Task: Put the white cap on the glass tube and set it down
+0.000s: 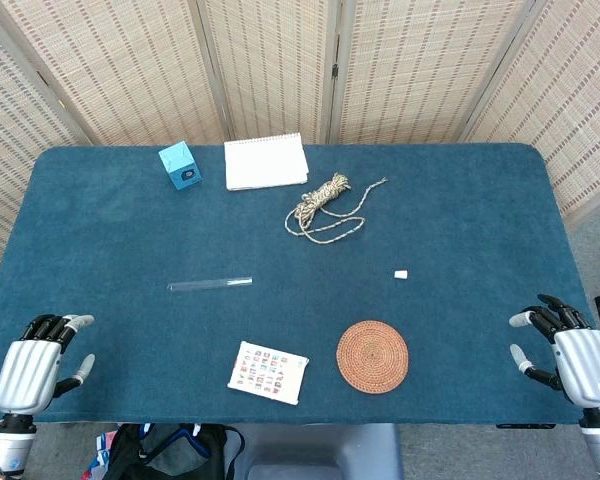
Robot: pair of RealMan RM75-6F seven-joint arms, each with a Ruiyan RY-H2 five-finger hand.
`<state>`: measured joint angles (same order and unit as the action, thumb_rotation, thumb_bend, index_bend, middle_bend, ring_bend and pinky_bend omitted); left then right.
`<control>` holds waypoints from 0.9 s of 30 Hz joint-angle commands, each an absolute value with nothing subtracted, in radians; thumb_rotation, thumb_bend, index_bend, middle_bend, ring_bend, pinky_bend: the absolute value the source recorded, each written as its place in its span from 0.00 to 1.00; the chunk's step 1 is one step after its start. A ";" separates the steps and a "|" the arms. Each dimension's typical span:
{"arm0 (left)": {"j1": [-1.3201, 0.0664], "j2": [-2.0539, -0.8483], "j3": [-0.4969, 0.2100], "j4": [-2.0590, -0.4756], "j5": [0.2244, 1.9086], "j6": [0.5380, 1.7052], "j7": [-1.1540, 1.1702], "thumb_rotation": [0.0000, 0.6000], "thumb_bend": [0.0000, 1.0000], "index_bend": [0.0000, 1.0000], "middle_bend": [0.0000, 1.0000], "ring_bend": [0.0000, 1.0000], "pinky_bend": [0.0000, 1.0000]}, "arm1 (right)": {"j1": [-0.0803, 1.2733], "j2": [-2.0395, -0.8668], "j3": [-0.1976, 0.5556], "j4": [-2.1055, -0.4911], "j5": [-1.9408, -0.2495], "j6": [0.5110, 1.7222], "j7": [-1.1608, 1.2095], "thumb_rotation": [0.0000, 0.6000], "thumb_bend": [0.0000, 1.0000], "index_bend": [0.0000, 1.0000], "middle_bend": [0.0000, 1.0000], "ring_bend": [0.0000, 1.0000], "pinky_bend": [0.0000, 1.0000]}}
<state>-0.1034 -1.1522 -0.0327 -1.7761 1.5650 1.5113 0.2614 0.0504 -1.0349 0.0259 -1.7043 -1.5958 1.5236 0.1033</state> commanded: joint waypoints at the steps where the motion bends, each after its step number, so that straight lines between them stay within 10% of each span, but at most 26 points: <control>1: -0.104 -1.153 -0.033 -1.775 1.563 1.510 0.263 1.00 0.31 0.27 0.33 0.28 0.21 | 0.052 -1.036 0.026 -1.703 -1.594 1.521 0.104 1.00 0.33 0.40 0.37 0.17 0.22; 27: -0.216 -1.095 -0.086 -1.836 1.598 1.407 0.166 1.00 0.31 0.28 0.33 0.29 0.21 | 0.063 -1.021 0.039 -1.729 -1.610 1.531 0.082 1.00 0.33 0.40 0.37 0.17 0.22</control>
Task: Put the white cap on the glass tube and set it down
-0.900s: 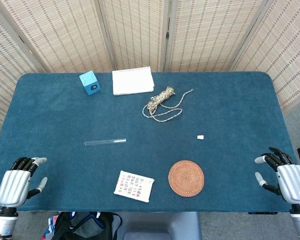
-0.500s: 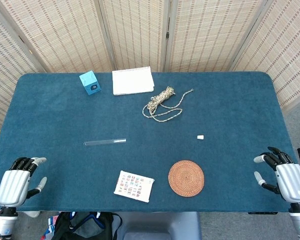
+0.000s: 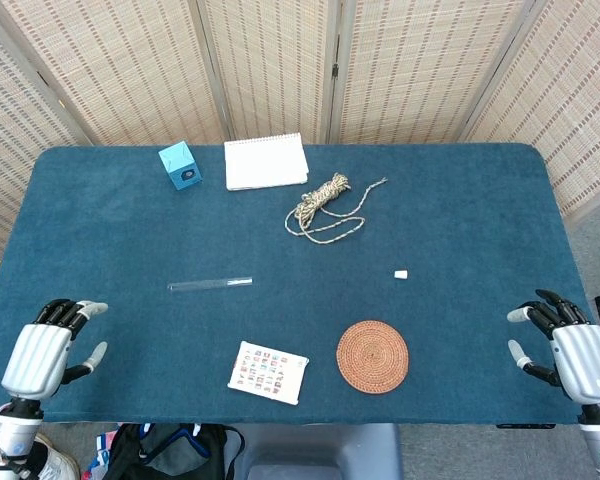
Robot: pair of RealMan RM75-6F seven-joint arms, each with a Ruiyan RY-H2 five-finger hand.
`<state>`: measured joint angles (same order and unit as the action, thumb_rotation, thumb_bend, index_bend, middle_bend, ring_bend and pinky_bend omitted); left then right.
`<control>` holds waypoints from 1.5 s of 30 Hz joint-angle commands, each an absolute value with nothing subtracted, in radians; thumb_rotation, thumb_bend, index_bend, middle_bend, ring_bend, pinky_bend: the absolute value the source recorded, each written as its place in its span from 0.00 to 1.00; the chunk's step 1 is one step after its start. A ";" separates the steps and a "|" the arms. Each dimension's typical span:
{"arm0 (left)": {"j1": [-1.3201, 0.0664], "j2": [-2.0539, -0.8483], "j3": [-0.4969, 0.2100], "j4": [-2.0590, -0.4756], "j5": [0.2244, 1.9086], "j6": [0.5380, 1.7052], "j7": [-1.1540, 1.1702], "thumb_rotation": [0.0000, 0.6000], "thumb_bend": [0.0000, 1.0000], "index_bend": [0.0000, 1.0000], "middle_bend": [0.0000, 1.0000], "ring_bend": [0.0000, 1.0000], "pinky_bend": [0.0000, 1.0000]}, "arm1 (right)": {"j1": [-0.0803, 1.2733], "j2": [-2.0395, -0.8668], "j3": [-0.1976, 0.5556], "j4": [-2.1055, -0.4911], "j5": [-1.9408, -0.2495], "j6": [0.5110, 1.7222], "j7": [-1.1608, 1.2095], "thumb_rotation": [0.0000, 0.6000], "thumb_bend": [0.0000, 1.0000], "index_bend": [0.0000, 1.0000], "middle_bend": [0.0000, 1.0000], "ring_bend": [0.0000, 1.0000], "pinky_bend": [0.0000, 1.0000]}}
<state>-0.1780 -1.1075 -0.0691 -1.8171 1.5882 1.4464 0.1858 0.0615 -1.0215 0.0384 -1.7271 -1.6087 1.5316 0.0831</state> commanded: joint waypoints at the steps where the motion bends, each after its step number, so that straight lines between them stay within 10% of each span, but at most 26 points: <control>1: -0.236 -1.094 -0.095 -1.839 1.603 1.388 0.169 1.00 0.31 0.28 0.33 0.30 0.21 | 0.064 -1.019 0.039 -1.732 -1.610 1.529 0.080 1.00 0.33 0.40 0.37 0.17 0.22; 7: -0.357 -1.113 -0.161 -1.845 1.567 1.264 0.221 1.00 0.31 0.30 0.46 0.44 0.28 | 0.071 -1.008 0.041 -1.748 -1.611 1.520 0.069 1.00 0.33 0.40 0.37 0.17 0.22; 14: -0.513 -1.176 -0.238 -1.814 1.412 1.080 0.337 1.00 0.31 0.30 0.71 0.71 0.79 | 0.083 -1.001 0.041 -1.763 -1.613 1.501 0.056 1.00 0.33 0.40 0.37 0.17 0.22; 21: -0.645 -1.283 -0.272 -1.743 1.216 0.948 0.439 1.00 0.31 0.29 0.85 0.89 0.99 | 0.090 -1.000 0.039 -1.771 -1.611 1.489 0.049 1.00 0.33 0.40 0.37 0.17 0.22; 45: -0.914 -1.583 -0.213 -1.394 0.720 0.861 0.745 1.00 0.31 0.32 0.91 0.95 1.00 | 0.099 -1.011 0.038 -1.747 -1.579 1.465 0.067 1.00 0.33 0.40 0.37 0.17 0.22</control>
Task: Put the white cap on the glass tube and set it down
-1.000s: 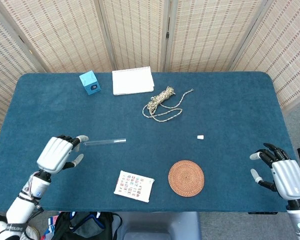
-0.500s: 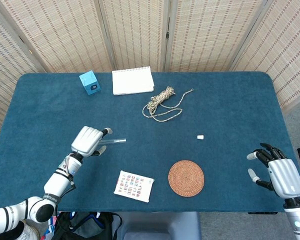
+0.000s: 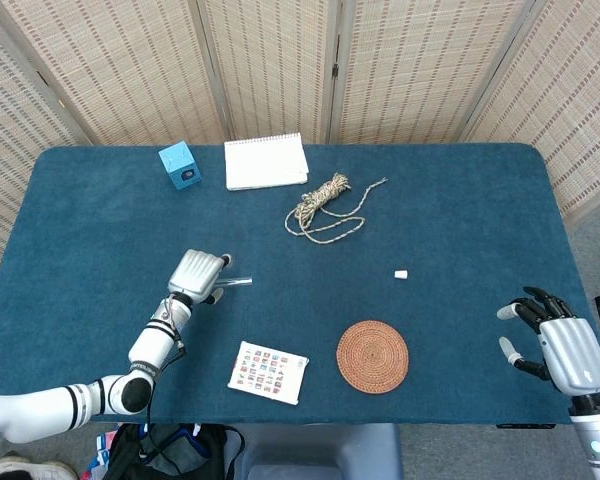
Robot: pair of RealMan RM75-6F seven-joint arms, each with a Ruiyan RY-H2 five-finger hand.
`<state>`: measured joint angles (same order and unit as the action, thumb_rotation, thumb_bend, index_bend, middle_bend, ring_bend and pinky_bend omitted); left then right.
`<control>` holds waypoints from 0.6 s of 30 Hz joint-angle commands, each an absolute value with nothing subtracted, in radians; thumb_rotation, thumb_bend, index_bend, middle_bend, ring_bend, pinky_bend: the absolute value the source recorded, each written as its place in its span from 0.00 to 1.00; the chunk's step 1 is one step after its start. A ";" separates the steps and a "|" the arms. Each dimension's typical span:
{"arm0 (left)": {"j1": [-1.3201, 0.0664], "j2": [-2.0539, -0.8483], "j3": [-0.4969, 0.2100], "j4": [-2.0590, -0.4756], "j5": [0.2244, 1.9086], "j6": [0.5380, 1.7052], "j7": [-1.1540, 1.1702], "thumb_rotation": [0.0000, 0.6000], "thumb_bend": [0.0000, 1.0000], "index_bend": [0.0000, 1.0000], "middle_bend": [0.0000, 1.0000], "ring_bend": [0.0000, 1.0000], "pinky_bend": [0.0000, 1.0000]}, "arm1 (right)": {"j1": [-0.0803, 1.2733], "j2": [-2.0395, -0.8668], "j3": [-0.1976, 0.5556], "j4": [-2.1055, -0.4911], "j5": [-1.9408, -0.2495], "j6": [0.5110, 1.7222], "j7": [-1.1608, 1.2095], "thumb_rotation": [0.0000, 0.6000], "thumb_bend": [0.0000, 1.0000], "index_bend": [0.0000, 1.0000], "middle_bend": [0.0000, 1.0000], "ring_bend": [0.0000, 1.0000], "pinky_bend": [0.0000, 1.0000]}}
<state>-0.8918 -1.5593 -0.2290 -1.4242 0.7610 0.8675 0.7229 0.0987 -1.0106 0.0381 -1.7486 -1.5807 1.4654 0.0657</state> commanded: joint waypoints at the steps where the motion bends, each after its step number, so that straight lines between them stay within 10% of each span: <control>1: -0.918 -1.588 -0.210 -1.384 0.707 0.860 0.748 1.00 0.31 0.33 0.91 0.95 1.00 | 0.098 -1.011 0.038 -1.746 -1.578 1.465 0.068 1.00 0.33 0.40 0.37 0.17 0.22; 18: -0.966 -1.645 -0.172 -1.270 0.572 0.837 0.746 1.00 0.31 0.39 0.91 0.95 1.00 | 0.100 -1.014 0.037 -1.737 -1.565 1.456 0.073 1.00 0.33 0.40 0.37 0.17 0.22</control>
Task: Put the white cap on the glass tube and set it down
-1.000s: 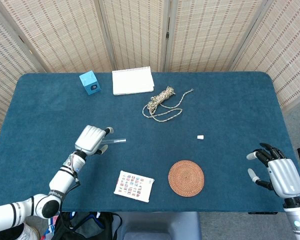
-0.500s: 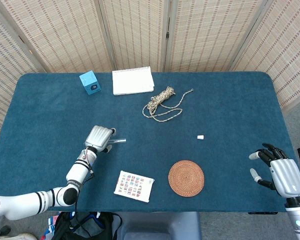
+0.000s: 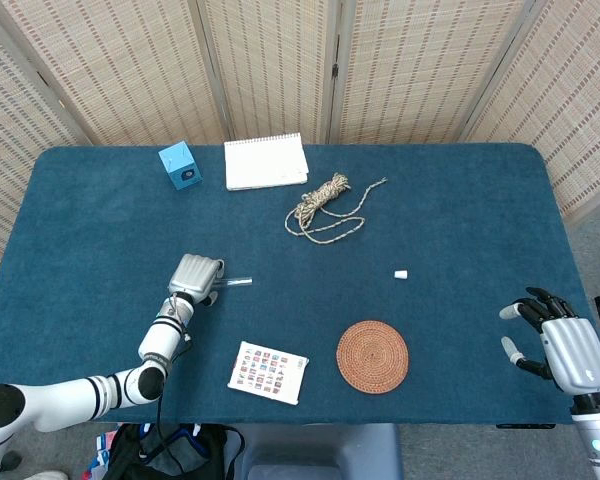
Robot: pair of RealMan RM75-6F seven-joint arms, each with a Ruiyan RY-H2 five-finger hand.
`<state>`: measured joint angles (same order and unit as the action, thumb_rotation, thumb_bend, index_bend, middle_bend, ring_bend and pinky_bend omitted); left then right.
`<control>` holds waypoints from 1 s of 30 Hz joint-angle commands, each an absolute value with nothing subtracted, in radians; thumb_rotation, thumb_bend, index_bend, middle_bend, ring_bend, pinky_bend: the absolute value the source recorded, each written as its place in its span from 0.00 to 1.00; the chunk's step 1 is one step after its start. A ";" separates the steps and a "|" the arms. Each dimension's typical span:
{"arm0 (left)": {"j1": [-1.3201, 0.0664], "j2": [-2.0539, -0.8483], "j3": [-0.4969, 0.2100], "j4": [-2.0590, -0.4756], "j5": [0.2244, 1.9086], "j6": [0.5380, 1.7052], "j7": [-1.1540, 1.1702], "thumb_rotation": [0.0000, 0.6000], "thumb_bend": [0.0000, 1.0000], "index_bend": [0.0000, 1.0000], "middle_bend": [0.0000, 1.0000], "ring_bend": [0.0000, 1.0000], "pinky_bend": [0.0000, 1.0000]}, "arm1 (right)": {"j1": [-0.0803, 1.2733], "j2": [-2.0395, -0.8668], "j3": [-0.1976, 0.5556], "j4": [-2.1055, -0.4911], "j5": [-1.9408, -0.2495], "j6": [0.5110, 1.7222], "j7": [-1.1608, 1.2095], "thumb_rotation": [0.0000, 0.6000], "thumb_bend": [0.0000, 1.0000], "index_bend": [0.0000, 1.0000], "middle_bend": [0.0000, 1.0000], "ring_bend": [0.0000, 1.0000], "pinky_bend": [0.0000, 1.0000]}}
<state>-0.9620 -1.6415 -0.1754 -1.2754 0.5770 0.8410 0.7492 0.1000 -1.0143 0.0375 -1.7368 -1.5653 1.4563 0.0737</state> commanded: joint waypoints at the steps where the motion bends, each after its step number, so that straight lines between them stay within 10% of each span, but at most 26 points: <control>1: -0.969 -1.647 -0.170 -1.266 0.570 0.835 0.747 1.00 0.31 0.39 0.91 0.95 1.00 | 0.100 -1.015 0.037 -1.737 -1.565 1.455 0.073 1.00 0.33 0.40 0.37 0.17 0.22; 30: -0.996 -1.658 -0.139 -1.258 0.536 0.846 0.731 1.00 0.31 0.45 0.92 0.96 1.00 | 0.093 -1.014 0.035 -1.735 -1.559 1.462 0.076 1.00 0.33 0.40 0.37 0.17 0.22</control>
